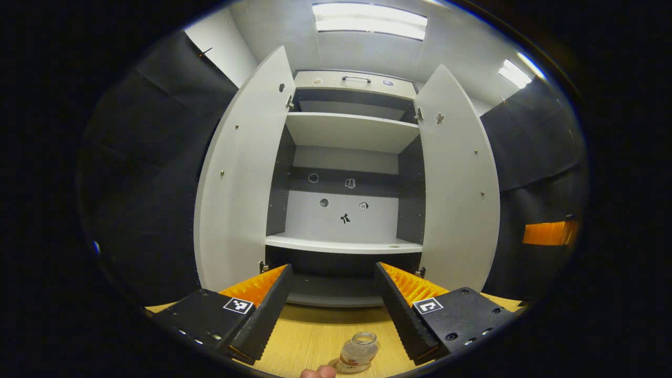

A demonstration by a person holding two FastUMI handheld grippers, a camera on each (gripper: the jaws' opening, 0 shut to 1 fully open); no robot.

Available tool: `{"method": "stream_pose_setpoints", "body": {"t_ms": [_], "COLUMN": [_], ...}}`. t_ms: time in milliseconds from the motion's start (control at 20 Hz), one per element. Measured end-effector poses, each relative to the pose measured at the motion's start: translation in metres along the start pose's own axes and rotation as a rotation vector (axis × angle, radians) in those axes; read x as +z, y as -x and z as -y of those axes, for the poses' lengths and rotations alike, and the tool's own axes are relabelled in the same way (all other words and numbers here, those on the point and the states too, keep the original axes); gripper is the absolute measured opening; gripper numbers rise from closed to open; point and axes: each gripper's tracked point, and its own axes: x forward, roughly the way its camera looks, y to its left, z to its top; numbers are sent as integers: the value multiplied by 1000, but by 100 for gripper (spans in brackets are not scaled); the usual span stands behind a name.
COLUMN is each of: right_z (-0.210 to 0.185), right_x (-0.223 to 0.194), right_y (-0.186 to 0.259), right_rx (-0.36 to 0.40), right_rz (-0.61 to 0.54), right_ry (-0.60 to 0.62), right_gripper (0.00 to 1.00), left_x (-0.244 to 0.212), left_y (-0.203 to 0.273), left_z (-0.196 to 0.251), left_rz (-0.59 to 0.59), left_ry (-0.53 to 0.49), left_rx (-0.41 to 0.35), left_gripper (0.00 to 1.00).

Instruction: Grasp the bottle in the cabinet with the left hand and place it on the coaster, then close the right door with the right hand and the left door with the left hand.

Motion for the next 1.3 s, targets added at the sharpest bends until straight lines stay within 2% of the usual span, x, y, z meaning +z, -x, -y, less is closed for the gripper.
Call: {"method": "stream_pose_setpoints", "body": {"t_ms": [100,150,200,300,350,400,450,700,950,1250,1300], "right_z": [0,-1,-1,0,0,0,1,15,34,61,69], "right_x": [0,0,1,2,3,3,6,26,44,105,115], "right_y": [-1,-2,-2,-1,-1,0,1,-2,-9,-40,-48], "right_rx": [4,9,12,14,14,16,18,-5,-20,-40,-46], "right_rz": [3,4,8,17,18,19,25,57,63,138,140], "right_ry": [-5,-9,-13,-16,-17,-18,-16,15,57,32,26], "right_gripper": [99,94,99,99,99,99,99,99,99,99,94], "left_x": [5,5,8,13,14,13,11,1,-2,-3,-4], "left_y": [1,2,2,1,0,0,0,4,3,1,0], "left_z": [-8,-12,-14,-22,-25,-28,-29,-32,-29,-23,-21], "left_rz": [-23,-36,-41,-39,-43,-53,-65,-96,-90,-78,-85], "left_ry": [8,13,17,6,-6,-17,-20,-13,-29,-14,-18], "left_rx": [22,34,45,70,82,92,96,102,76,51,47], "left_gripper": [95,95,95,95,99,95,95,95,95,95,95]}}
